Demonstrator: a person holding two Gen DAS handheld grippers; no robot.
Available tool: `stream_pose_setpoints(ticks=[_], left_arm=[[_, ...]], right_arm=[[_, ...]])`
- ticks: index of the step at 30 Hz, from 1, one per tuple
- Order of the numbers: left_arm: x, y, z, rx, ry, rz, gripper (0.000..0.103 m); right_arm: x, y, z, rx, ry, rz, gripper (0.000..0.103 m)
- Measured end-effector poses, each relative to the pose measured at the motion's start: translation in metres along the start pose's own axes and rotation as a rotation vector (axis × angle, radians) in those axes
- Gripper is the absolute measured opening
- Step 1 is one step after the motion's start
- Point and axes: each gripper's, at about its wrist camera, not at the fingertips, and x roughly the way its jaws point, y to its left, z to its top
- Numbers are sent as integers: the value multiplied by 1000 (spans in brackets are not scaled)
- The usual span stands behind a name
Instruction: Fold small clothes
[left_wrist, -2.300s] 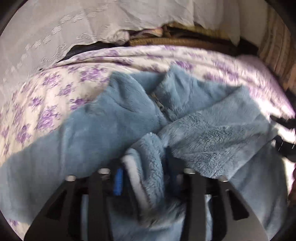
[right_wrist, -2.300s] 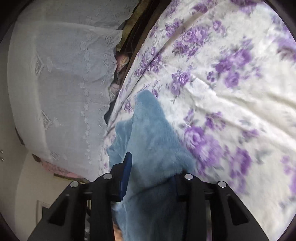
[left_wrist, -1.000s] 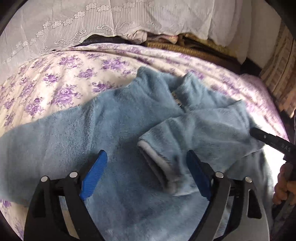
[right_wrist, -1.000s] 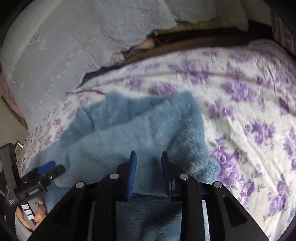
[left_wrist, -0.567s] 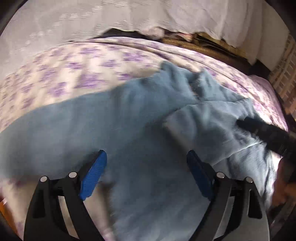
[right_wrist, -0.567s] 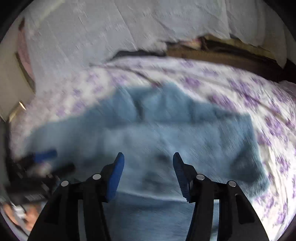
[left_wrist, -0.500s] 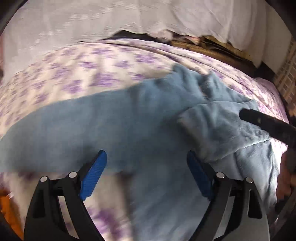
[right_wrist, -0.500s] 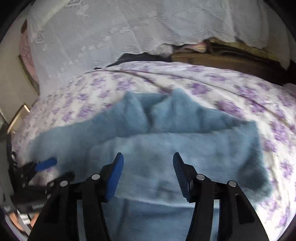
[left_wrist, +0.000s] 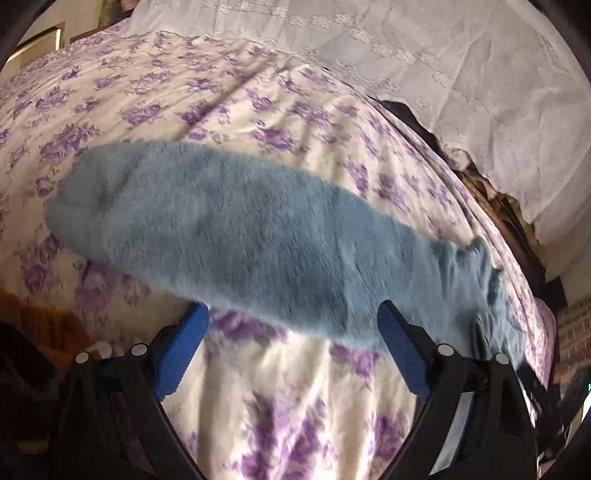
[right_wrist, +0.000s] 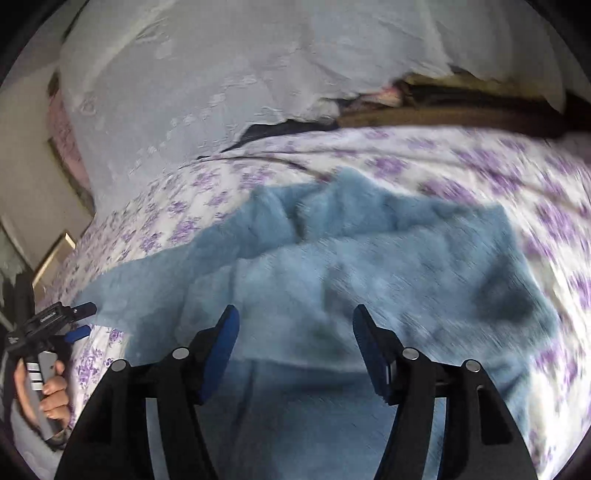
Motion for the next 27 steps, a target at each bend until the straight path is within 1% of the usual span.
stream_pose_setpoints(ticks=[1,3,6,8,10,11,12,13,14,15,16,17,18,19,20,23,24,27], left_arm=[[3,2,2,-19,-5,7,90],[7,11,9,-82,-18,-5,90],[6,20,16,-148,-51,-27,90],[6,27,20,-184,-66,-22,90],[8,30,24,-208,-83,-4,88],[9,32,26,-218,-96,18,83],[10,32,27,-221,-104,37,75],[11,32,28,-219,-113,70,69],[11,32,29,-212,-117,90,57],[11,31,29,-197,-120,110,50],[11,28,28,-176,-122,118,46],[10,26,28,-162,-125,115,34],[9,25,28,-149,-126,110,28],[7,21,28,-124,-130,103,20],[5,17,27,-102,-139,107,17],[-6,-3,24,-11,-185,133,15],[-9,-9,23,15,-197,134,13],[-22,-30,19,90,-232,127,12]], right_arm=[[0,-9,-2,33,12,3,65],[-11,-24,-9,82,20,22,65],[-27,-33,-19,104,-14,17,65],[-39,-41,-19,118,-47,22,65],[-41,-45,-15,130,-66,25,65],[-42,-49,-13,136,-72,21,65],[-42,-53,-12,142,-72,11,65],[-39,-57,-12,148,-61,1,65],[-34,-59,-12,153,-47,-6,65],[-22,-63,-13,159,-9,-20,65],[-12,-67,-15,165,26,-33,66],[-3,-71,-18,175,60,-40,66],[3,-72,-20,176,77,-39,67],[2,-71,-19,172,72,-38,67],[-2,-69,-19,176,61,-34,67],[-16,-71,-15,205,22,-10,69],[-20,-73,-14,221,12,-3,69],[-27,-78,-13,255,-5,19,70]])
